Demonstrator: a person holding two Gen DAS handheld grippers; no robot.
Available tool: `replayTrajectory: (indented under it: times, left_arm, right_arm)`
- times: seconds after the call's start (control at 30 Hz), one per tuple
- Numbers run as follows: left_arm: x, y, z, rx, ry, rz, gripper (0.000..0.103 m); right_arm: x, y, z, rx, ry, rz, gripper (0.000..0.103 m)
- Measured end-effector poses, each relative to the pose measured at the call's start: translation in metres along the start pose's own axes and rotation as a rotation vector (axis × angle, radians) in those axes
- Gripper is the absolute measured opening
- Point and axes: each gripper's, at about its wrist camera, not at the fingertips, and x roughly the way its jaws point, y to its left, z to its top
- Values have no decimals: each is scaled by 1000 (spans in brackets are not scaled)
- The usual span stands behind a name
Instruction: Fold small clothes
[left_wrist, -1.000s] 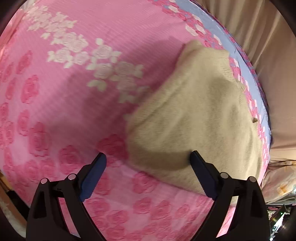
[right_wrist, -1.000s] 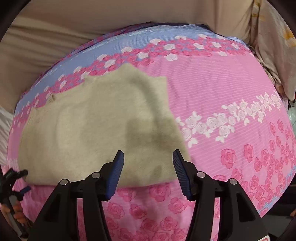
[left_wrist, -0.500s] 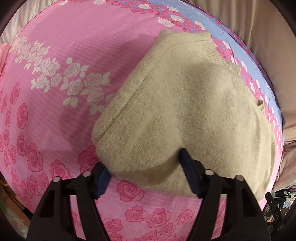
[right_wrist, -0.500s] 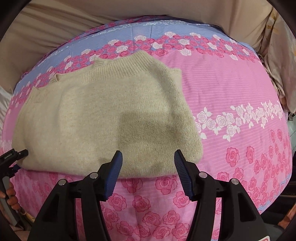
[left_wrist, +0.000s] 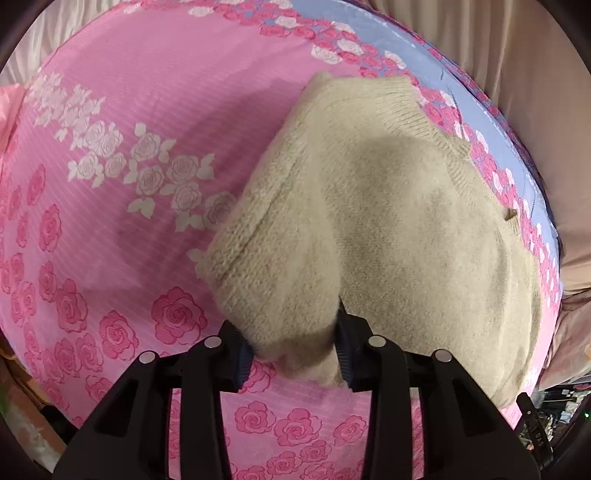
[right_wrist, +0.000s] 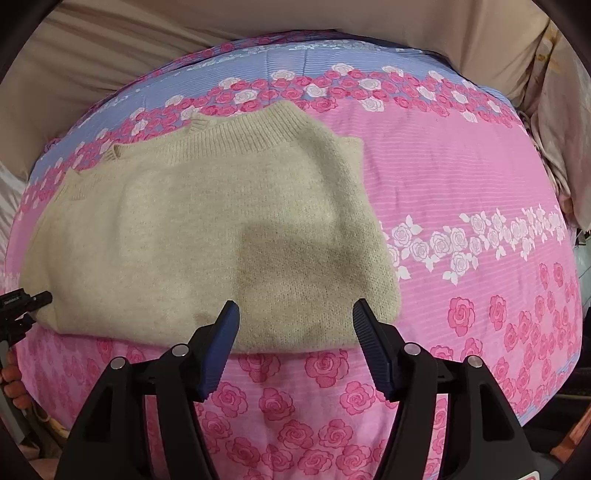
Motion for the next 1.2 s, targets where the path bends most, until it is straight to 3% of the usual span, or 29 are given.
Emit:
replayTrajectory:
  times: [0.2, 0.47, 0.6, 0.7, 0.87, 1.07, 1.2]
  left_arm:
    - [-36, -28, 1, 63, -87, -23, 29]
    - [-92, -119, -7, 281, -190, -95, 27]
    - [-97, -166, -28, 423, -202, -102, 24]
    - [-76, -199, -49, 532, -168, -87, 19]
    - [-49, -188, -48, 456, -86, -95, 12]
    - [-66, -131, -19, 280, -128, -147, 11]
    - [-93, -69, 5, 108, -184, -159, 11]
  right_arm:
    - [3, -12, 1, 28, -8, 22, 62]
    - [7, -44, 2, 118, -21, 62, 62]
    - [5, -61, 3, 158, -36, 79, 62]
    - [8, -69, 3, 159, -27, 74, 62]
    - [1, -63, 8, 115, -41, 64, 62]
    - [-1, -38, 16, 70, -42, 65, 64]
    - [1, -16, 19, 16, -30, 55, 64]
